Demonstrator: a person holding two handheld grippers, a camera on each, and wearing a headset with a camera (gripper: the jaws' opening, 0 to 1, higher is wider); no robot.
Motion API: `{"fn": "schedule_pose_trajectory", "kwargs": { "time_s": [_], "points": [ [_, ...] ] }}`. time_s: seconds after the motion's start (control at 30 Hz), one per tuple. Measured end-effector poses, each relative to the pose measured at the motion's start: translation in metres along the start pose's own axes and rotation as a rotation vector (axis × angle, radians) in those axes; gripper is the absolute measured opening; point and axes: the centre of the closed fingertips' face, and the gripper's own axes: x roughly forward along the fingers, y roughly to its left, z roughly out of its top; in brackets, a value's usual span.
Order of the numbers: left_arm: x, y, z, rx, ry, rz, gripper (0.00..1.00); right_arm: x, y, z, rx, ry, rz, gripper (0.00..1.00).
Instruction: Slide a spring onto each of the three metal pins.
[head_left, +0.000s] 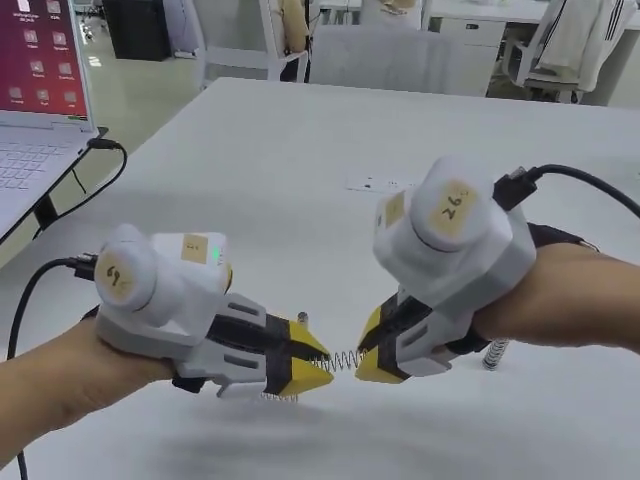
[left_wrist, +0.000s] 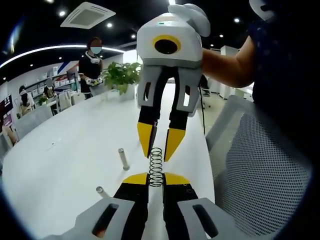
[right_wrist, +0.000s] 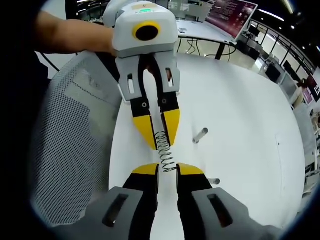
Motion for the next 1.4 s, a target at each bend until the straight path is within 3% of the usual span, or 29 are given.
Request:
{"fn": "schedule_pose_trajectory", "kwargs": {
  "time_s": [0.43, 0.8, 1.4],
  "points": [
    [-0.002, -0.007, 0.015, -0.003, -0.049, -0.01, 0.02, 0.003, 0.001, -0.003, 0.006, 0.001, 0.008, 0.09],
    [-0.002, -0.006, 0.014, 0.002, -0.049, -0.005, 0.02, 0.001, 0.002, 0.0, 0.004, -0.002, 0.002, 0.09],
    [0.0, -0.004, 0.007, 0.002, -0.026, -0.007, 0.02, -0.008, 0.007, 0.018, -0.016, -0.044, 0.004, 0.09]
  ]
}}
